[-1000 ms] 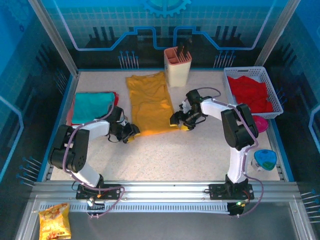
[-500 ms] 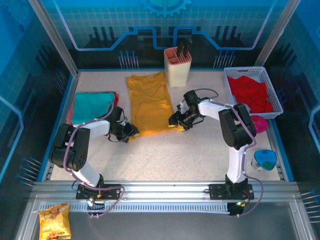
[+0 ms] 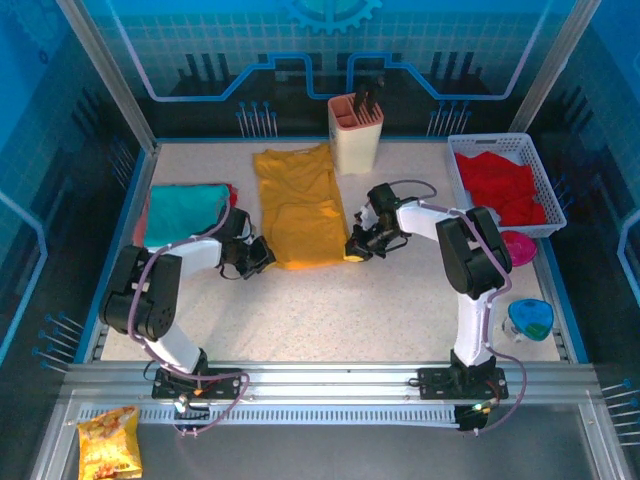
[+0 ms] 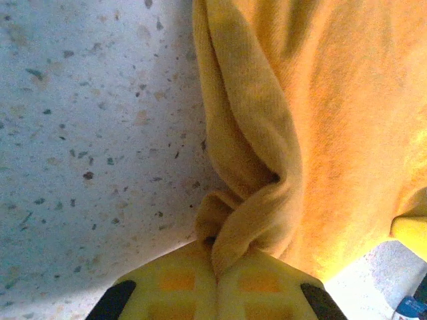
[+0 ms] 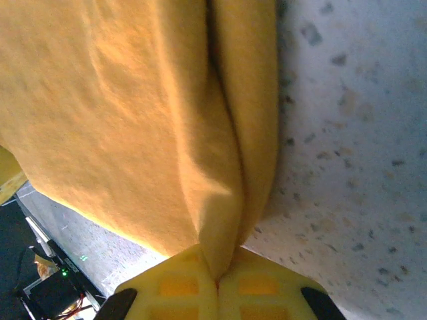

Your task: Fold and stack the t-shirts

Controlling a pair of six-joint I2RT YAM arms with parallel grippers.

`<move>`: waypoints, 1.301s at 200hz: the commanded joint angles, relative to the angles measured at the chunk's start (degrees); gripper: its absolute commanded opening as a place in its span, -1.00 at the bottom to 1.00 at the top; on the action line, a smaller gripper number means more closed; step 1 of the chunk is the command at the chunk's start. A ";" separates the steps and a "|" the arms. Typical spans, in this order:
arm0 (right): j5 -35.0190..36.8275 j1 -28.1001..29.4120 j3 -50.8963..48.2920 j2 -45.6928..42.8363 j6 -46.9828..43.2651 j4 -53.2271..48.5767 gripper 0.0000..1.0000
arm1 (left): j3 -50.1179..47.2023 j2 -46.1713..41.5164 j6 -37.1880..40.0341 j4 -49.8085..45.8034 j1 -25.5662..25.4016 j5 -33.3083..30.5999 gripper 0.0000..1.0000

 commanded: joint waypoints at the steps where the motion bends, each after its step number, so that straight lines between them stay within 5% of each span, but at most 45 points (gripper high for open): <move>1: 0.48 0.57 -2.74 -3.80 -0.69 -1.84 -1.00 | -0.89 -4.20 1.53 -2.67 -1.17 -3.00 -1.00; 51: 0.68 1.74 -11.41 -11.73 0.63 -0.87 -1.00 | -9.86 -13.84 -2.63 -6.07 -5.91 -5.09 -1.00; 157: 8.26 13.96 -35.03 -40.82 15.11 -3.71 -1.00 | -20.49 -45.25 -21.22 -23.60 -27.04 -13.40 -1.00; 210: 11.43 15.17 -30.94 -47.69 17.88 -10.34 -1.00 | -10.70 -43.46 -19.74 -28.40 -31.24 -15.07 -1.00; 260: 11.79 10.56 -16.39 -42.68 10.68 -16.94 -1.00 | 2.29 -34.38 -12.54 -27.01 -26.14 -12.65 -1.00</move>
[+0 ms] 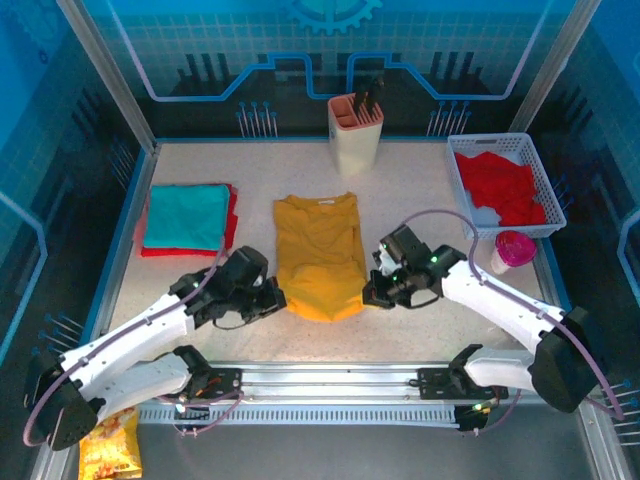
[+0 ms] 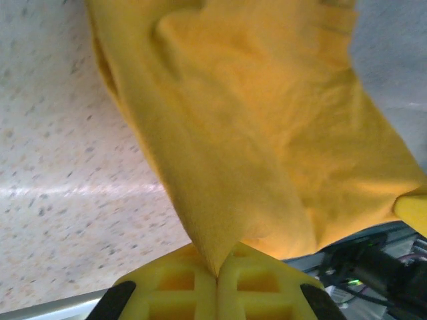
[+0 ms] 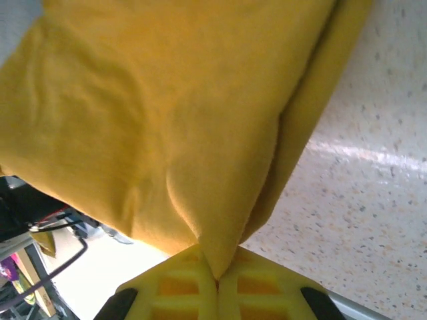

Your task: Fold and stack the t-shirts

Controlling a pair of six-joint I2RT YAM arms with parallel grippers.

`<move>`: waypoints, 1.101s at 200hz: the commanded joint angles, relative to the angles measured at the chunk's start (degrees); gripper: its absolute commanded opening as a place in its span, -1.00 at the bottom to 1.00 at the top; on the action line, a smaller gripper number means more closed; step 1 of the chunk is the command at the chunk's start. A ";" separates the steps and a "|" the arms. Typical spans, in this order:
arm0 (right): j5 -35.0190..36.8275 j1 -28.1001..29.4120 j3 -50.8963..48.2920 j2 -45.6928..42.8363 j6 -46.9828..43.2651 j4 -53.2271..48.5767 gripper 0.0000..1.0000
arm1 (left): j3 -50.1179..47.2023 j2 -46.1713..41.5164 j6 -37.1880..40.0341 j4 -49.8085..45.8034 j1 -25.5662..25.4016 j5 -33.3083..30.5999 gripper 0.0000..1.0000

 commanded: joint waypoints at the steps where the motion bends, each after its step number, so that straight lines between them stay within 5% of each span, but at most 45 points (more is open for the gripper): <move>1: 0.79 -3.17 6.28 1.94 -4.09 -4.79 -1.00 | 5.74 3.59 4.82 -0.88 3.20 1.28 -1.00; 47: -5.01 -10.25 16.59 10.68 -10.56 -5.19 -1.00 | 13.83 10.96 11.24 -0.05 11.79 6.18 -1.00; 162: -9.01 -17.00 41.82 34.58 -15.74 -8.37 -1.00 | 29.01 33.44 18.71 6.76 26.23 14.86 -1.00; 220: -9.43 -18.95 55.13 47.13 -17.77 -10.53 -1.00 | 35.44 44.77 19.99 11.33 29.45 16.80 -1.00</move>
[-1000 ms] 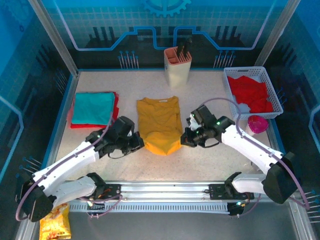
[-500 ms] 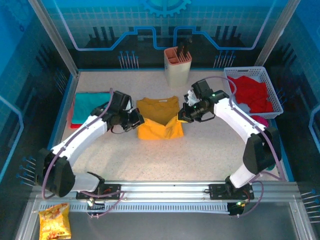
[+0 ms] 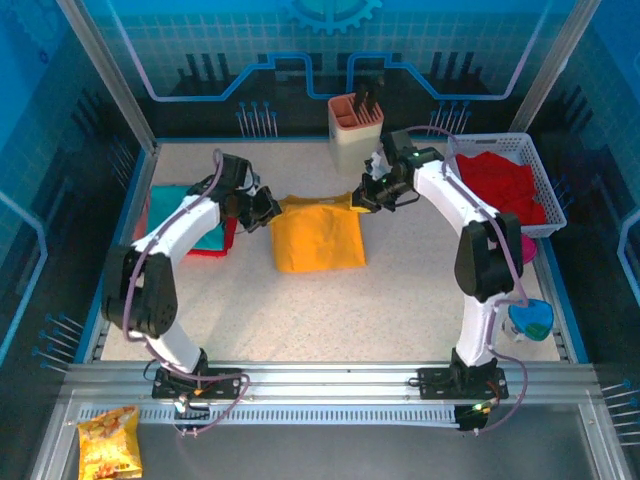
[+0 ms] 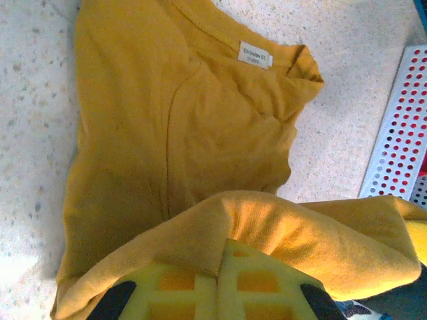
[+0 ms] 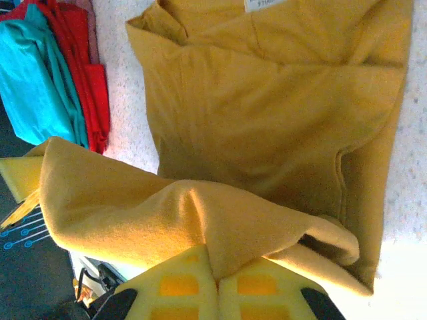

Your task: Fold and stack the t-shirts

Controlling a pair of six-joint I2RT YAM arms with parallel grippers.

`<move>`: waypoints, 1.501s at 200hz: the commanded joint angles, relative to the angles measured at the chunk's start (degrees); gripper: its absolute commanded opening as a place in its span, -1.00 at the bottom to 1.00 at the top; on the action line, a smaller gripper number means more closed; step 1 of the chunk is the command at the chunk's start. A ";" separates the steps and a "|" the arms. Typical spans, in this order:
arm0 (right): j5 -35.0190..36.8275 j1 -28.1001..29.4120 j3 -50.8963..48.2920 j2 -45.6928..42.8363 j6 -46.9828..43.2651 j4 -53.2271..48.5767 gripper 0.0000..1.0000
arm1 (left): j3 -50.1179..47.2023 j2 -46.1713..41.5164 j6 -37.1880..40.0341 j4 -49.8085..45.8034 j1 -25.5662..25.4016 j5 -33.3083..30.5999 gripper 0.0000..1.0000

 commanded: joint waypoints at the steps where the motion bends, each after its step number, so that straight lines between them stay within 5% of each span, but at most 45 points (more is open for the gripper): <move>1: -2.00 -1.23 5.23 4.32 -1.86 -2.56 -1.00 | 4.49 4.11 2.60 2.31 0.74 2.57 -1.00; 67: -2.34 -2.29 16.61 14.32 -2.15 -3.93 -1.00 | 9.58 11.90 2.65 3.70 3.21 3.20 -0.99; 82: -1.76 -2.45 19.22 16.57 -2.17 -4.14 -1.00 | 10.77 13.75 3.00 3.61 3.53 2.97 -0.85; 95: -1.49 -2.58 21.25 18.80 -1.89 -3.18 -0.96 | 11.71 15.80 3.18 4.44 3.88 2.59 -0.49; 103: -1.50 -2.67 23.05 20.63 -1.48 -2.68 -0.80 | 12.18 17.25 3.03 5.27 4.17 2.59 -0.38; 117: -1.81 -2.95 26.24 23.63 -0.64 -1.90 -0.13 | 13.73 19.85 3.29 6.33 4.78 3.17 -0.13; 158: -1.55 -3.24 24.12 20.88 -1.18 1.53 0.69 | 16.87 18.85 4.93 4.18 7.36 3.13 0.13; 230: -8.30 0.54 -1.67 2.31 6.10 16.34 0.74 | 8.10 9.23 -1.42 11.74 0.07 6.60 0.15; 300: -14.11 7.51 -22.32 0.22 17.58 43.67 0.74 | 18.00 24.92 -4.87 14.80 -3.70 8.90 0.08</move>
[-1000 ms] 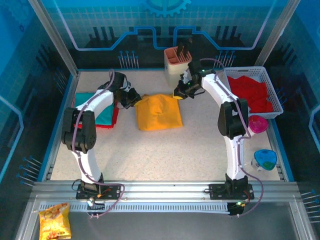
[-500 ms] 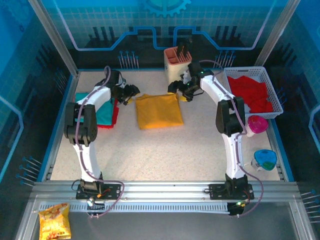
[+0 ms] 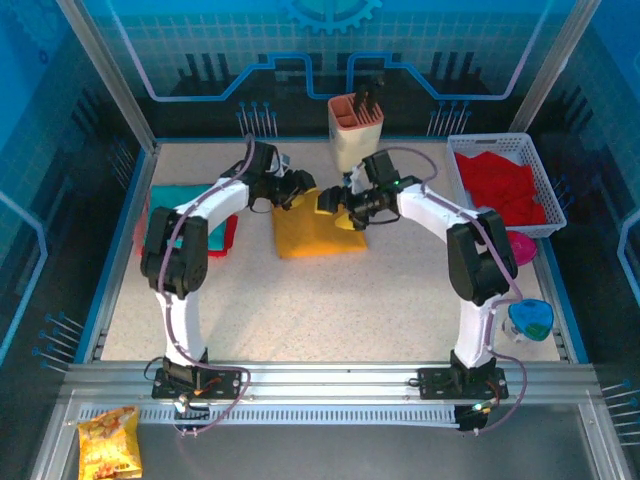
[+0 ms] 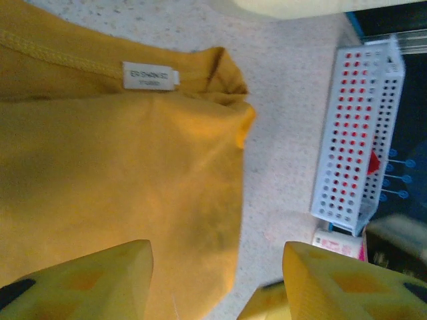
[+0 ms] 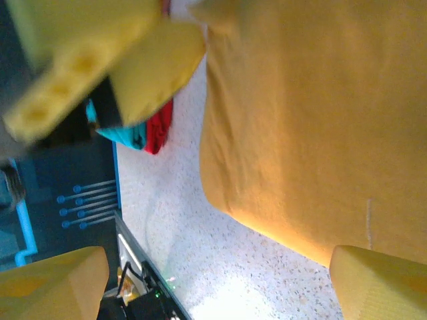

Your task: Fold and stack the t-shirts

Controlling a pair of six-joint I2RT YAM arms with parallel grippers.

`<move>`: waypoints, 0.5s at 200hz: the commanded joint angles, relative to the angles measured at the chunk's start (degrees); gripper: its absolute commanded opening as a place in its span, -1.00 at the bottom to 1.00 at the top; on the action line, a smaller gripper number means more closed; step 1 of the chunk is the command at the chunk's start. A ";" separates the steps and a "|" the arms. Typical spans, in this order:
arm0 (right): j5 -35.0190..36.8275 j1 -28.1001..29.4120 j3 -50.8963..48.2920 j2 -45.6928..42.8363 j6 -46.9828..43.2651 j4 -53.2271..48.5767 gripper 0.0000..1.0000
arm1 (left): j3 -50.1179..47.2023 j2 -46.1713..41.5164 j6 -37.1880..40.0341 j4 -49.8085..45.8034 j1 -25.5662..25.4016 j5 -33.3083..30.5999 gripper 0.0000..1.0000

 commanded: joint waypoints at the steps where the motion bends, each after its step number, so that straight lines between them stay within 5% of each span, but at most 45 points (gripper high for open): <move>1: -4.41 1.50 -4.48 2.09 5.68 13.47 0.74 | 3.91 5.30 -1.60 0.85 -0.36 1.61 0.08; 100: -1.75 2.70 -10.61 6.92 5.97 15.12 0.73 | 16.19 16.45 3.18 -8.20 3.30 0.63 0.06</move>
